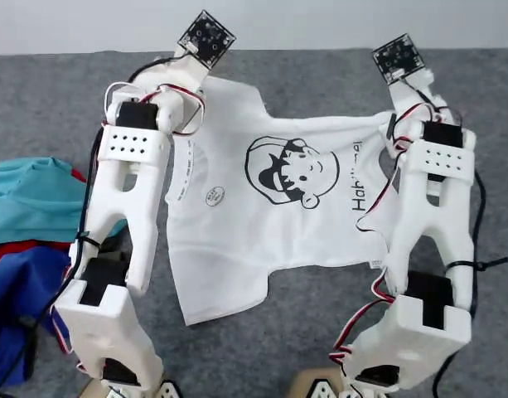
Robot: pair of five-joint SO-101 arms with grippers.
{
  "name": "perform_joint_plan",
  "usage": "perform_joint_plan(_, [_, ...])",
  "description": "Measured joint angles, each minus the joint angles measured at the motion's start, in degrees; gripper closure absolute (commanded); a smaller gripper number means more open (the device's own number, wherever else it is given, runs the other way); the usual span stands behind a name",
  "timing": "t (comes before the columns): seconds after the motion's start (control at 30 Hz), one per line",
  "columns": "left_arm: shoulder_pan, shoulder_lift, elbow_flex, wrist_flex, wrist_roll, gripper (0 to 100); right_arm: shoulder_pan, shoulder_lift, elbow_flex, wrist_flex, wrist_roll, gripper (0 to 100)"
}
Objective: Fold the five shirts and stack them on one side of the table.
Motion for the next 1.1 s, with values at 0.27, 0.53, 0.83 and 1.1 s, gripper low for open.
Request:
perform_joint_plan(0.27, [0.26,0.0,-0.62,5.19,3.43,99,0.0,0.0,0.0,2.11,0.0,98.9])
perform_joint_plan(0.53, [1.23,0.0,-0.62,13.1,8.0,100,0.0,-1.23,0.0,10.46,-0.44,98.9])
perform_joint_plan(0.83, [2.55,-3.78,-1.14,19.08,18.55,100,-0.7,-6.51,0.0,21.36,-6.33,98.9])
perform_joint_plan(1.1, [5.8,-9.32,-1.14,25.32,21.01,100,-0.79,-6.86,0.0,29.63,-8.18,98.9])
